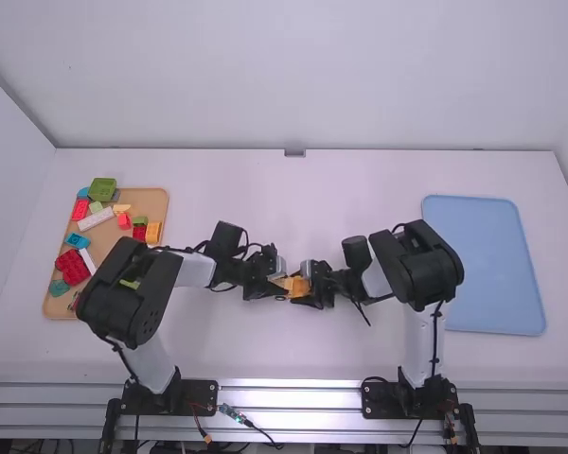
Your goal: Assemble lego blocks to make yellow taxi
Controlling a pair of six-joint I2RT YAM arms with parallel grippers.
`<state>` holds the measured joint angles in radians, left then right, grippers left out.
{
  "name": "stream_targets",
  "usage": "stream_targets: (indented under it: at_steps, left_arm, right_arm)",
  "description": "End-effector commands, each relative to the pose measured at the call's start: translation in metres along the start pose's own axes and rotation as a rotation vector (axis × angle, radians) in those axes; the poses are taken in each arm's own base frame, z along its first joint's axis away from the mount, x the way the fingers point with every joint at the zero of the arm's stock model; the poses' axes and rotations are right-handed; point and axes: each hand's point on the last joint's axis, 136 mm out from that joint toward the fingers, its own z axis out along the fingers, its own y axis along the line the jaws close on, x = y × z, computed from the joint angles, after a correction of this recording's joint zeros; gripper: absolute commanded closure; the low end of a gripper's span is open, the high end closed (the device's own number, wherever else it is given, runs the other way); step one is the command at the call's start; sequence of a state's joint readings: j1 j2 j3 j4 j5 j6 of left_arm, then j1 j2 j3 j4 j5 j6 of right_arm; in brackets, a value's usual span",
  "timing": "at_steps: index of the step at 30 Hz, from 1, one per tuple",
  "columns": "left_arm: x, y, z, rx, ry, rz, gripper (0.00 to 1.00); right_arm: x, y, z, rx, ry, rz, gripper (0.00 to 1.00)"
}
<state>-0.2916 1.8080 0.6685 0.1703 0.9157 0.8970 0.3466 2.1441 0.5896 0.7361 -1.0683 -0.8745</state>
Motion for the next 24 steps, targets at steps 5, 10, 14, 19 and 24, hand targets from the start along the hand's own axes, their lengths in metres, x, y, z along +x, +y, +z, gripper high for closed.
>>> stream_targets:
  at_steps: [5,10,14,19,24]
  left_arm:
    - [-0.012,0.002,-0.004,0.002,-0.03,0.029,0.81]
    - [-0.013,0.003,-0.004,-0.003,-0.034,0.079,0.93]
    - [-0.011,0.004,-0.004,-0.013,-0.019,0.15,0.98]
    - [-0.005,0.011,-0.004,-0.047,0.019,0.154,0.98]
    - [-0.013,0.012,-0.009,-0.06,0.015,0.168,0.98]
  right_arm:
    - [0.01,-0.002,0.001,0.019,0.04,0.006,0.42]
    - [0.01,-0.002,0.001,0.019,0.041,0.007,0.38]
    - [0.01,-0.002,0.001,0.019,0.041,0.007,0.38]
    - [0.01,-0.002,0.001,0.019,0.041,0.006,0.37]
    - [0.01,-0.002,0.001,0.02,0.041,0.006,0.37]
